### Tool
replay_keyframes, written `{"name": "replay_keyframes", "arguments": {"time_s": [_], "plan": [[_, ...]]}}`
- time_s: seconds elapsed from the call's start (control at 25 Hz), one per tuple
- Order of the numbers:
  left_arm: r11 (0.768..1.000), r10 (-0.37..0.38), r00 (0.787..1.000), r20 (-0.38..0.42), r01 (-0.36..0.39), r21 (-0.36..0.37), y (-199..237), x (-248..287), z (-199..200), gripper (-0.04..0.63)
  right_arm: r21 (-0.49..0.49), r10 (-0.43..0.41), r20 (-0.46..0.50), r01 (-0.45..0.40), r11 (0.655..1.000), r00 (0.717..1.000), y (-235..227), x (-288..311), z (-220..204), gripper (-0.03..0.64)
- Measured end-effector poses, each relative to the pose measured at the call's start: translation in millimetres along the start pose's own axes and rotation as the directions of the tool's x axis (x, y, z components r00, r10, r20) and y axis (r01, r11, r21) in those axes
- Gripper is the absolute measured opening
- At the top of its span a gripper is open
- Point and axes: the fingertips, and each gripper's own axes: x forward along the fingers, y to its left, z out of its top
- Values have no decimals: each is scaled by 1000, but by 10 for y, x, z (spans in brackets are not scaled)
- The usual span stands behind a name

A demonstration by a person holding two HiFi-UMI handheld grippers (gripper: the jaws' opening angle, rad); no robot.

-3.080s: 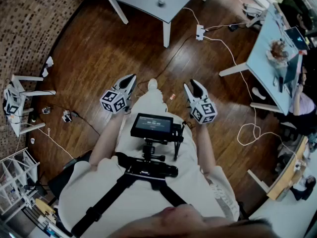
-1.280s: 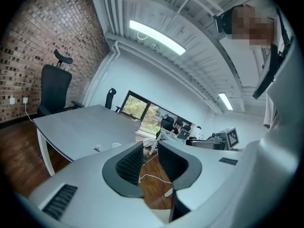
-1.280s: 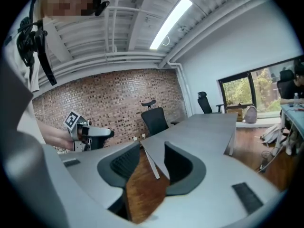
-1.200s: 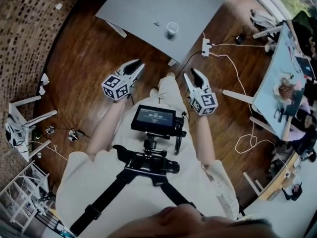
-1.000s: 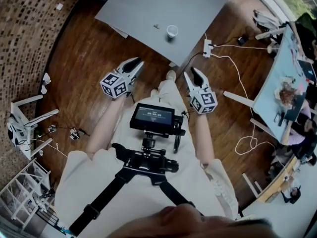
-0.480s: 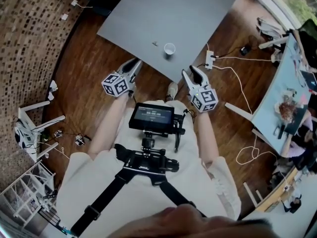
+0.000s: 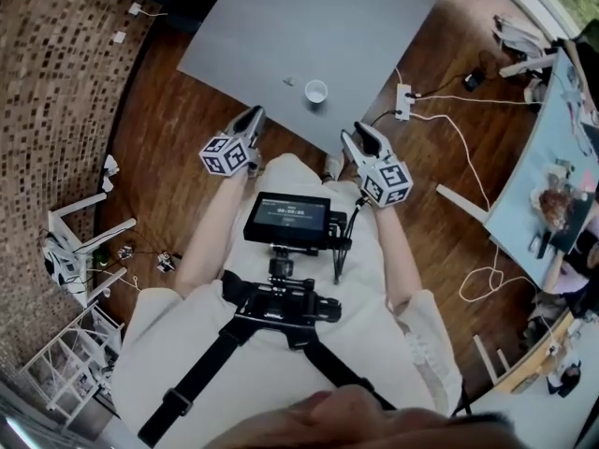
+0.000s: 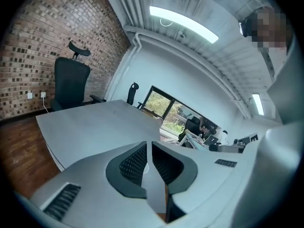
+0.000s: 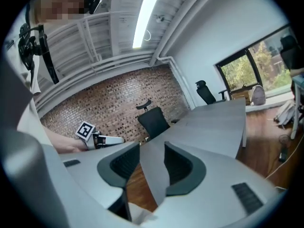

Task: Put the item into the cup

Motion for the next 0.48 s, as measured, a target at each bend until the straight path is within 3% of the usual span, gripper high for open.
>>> {"name": "replay_keyframes", "arguments": {"time_s": [0.12,0.32,0.48], "plan": [[1000,-3,1000,-29,3,1,40,30,-36,23,15,10,-21,-10,1000,1000,-47,91,-33,173],[997,-21,996,-84,27,73,144,251,21,76,33,16,-47,-15,999,999,-115,257,-61,173],[986,-37,982,-183,65,153,265,466,20,93,25,-27,-46,29,999,999,-120,404,25,173]]}}
